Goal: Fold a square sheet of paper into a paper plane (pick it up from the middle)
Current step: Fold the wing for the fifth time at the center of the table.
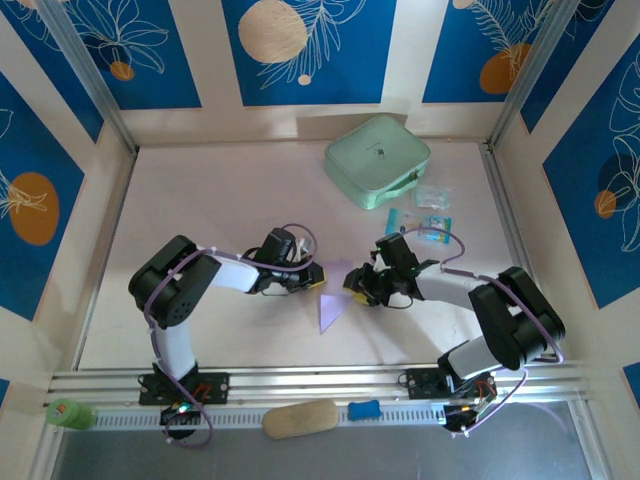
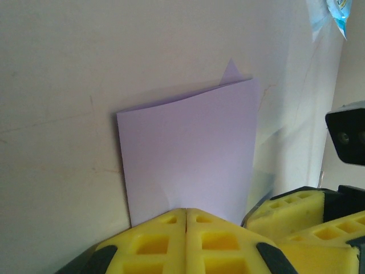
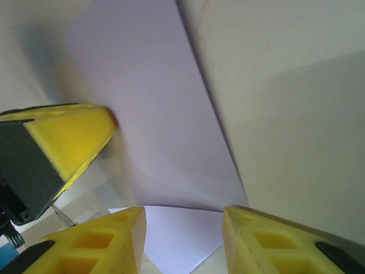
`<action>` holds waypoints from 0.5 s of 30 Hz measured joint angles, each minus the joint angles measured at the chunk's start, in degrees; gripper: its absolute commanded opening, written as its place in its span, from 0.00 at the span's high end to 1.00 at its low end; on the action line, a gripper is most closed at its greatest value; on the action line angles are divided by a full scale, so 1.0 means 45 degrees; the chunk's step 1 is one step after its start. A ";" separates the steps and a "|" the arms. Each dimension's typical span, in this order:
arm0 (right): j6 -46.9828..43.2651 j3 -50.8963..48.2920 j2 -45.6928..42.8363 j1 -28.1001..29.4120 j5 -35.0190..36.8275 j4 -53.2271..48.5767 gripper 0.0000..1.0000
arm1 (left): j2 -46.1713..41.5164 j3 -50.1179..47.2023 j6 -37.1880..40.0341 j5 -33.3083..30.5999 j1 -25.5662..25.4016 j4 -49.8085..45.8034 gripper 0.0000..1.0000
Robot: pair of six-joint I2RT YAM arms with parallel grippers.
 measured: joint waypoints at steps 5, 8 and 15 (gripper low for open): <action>-0.0525 0.0277 0.0000 -0.0505 0.0325 -0.0797 0.60 | -0.0005 0.0000 0.0000 0.0000 0.0000 0.0000 0.98; -0.0782 0.0345 0.0005 -0.0738 0.0321 -0.0928 0.60 | -0.0005 0.0000 0.0000 0.0000 0.0000 0.0000 0.98; -0.0889 0.0345 0.0306 -0.0656 -0.0019 -0.0806 0.61 | -0.0005 0.0000 0.0000 0.0000 0.0000 0.0000 0.98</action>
